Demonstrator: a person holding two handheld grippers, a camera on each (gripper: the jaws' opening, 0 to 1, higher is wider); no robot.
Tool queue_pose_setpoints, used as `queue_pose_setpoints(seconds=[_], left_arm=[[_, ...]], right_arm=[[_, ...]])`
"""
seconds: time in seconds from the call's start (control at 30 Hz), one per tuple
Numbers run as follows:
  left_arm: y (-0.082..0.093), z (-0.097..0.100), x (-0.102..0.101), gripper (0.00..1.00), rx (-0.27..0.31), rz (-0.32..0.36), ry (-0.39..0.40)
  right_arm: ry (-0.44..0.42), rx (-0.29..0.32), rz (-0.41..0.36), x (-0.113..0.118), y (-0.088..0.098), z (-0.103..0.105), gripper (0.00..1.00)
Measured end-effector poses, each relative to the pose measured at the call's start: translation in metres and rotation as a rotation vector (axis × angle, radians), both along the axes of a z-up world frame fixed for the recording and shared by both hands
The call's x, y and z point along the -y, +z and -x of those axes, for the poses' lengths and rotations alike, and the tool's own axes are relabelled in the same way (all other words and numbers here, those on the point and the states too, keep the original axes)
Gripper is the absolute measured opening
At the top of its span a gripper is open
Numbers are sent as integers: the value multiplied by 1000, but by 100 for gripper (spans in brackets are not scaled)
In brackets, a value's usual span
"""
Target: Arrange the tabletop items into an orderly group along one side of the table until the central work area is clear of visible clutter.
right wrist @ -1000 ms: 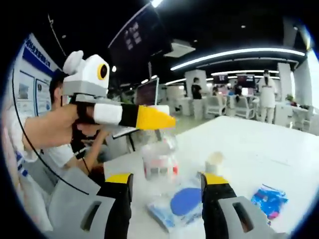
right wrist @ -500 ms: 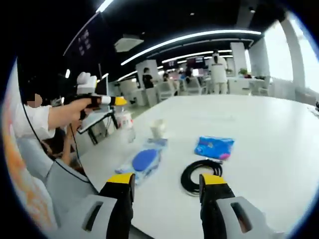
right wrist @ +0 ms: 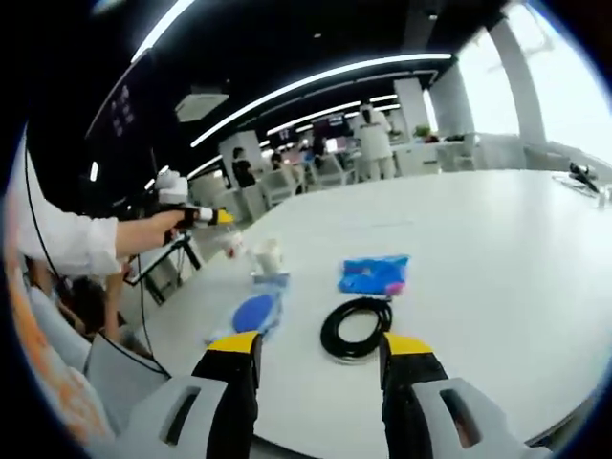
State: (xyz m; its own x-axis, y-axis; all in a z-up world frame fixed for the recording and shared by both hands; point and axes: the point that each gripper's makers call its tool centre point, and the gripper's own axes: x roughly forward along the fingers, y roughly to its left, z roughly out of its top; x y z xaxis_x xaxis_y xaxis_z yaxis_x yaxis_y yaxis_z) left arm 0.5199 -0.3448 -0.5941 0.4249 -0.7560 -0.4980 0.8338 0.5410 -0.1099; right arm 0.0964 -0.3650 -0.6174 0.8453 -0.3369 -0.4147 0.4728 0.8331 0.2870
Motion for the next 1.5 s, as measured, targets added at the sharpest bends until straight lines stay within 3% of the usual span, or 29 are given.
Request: queue_pose_setpoints(seconds=[0.23,0.5,0.83,1.03,1.13,1.23,1.37,1.5], left_arm=[[-13,-4,6,19,6,-51,17],[-13,0,6,20,-4,-45,44],[-15,10,5,21,35,-59,60],[-14,10,4,22,10,-31,78],[-8,8,5,33,41,-1,68],[1,16,7,51,67,34,30],[9,40,-4,63,107,68,-36],[9,75,-31,72,123,98,-92]], right_arm=[[-15,6,-18,1,-3,0,49],[-16,11,-27,3,-6,-1,47],[16,20,-34,-1,-8,-8,46],[23,35,-33,-1,-6,-8,46],[29,39,-34,0,-6,-8,46],[38,46,-34,0,-5,-9,46],[72,49,-26,0,-4,-13,47],[123,44,-25,1,-7,-23,47]])
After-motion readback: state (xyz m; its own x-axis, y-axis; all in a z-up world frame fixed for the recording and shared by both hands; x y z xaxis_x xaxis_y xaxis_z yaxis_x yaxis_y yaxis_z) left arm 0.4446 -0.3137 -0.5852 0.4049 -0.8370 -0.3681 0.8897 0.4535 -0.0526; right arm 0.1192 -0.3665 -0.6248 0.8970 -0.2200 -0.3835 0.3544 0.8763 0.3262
